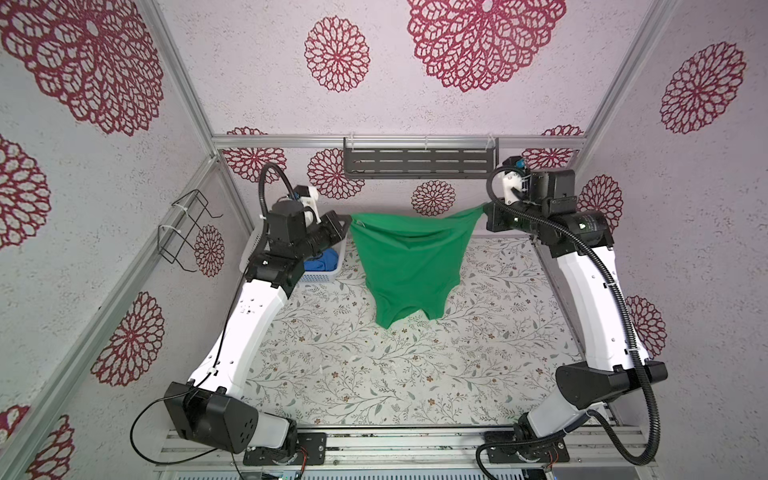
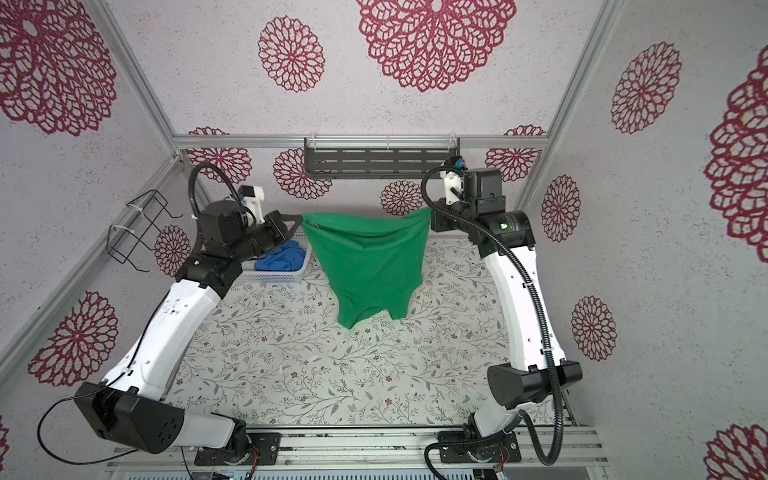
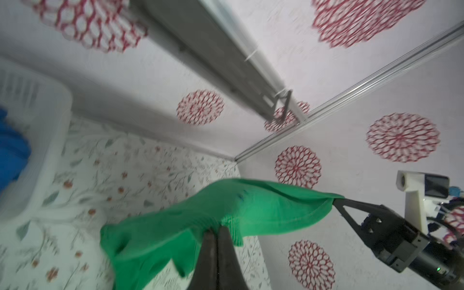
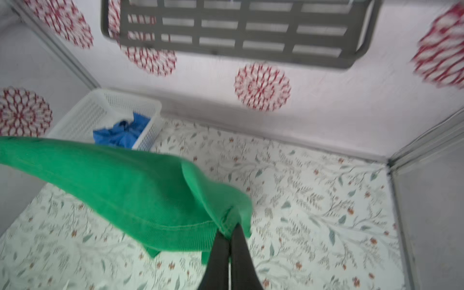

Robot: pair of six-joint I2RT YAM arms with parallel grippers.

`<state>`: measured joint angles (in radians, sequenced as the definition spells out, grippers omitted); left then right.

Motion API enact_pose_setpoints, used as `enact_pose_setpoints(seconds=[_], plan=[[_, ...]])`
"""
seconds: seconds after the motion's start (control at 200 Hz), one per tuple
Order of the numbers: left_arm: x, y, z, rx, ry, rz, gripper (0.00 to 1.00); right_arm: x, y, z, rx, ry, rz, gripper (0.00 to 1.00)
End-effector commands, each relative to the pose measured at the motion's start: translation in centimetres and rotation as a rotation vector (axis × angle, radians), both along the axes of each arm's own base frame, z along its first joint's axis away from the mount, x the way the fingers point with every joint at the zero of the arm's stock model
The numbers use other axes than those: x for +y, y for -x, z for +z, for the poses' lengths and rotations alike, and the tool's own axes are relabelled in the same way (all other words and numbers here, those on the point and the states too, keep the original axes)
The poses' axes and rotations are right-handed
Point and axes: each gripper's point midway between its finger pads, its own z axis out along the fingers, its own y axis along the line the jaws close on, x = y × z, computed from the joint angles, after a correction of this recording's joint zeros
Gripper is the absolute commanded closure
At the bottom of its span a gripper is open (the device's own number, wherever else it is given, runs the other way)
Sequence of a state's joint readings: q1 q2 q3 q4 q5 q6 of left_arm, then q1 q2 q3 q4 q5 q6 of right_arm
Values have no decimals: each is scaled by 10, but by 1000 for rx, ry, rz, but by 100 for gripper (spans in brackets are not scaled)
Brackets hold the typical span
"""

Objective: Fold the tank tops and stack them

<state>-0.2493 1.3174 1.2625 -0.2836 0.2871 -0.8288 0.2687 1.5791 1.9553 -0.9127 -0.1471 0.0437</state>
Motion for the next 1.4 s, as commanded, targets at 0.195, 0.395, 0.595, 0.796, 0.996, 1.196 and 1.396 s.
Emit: enact_pose_setpoints(seconds=[0.195,0.395,0.595,0.796,0.996,1.196,1.396], plan=[[60,104,-153,264,66,280,100,30,134,-185,477,-32,86,100],[86,156,-237,425,94,410,100,25,215,-275,785,36,18,100],[89,168,-258,483,75,425,100,22,221,-270,769,5,-24,85],[89,168,-267,506,46,415,100,26,190,-278,676,-77,-182,93],[86,166,-272,523,33,404,100,64,186,-290,652,-92,-138,95],[89,165,-272,530,24,403,100,77,197,-321,709,-42,-134,79],[94,165,-270,528,22,412,100,67,195,-333,702,27,-194,74]])
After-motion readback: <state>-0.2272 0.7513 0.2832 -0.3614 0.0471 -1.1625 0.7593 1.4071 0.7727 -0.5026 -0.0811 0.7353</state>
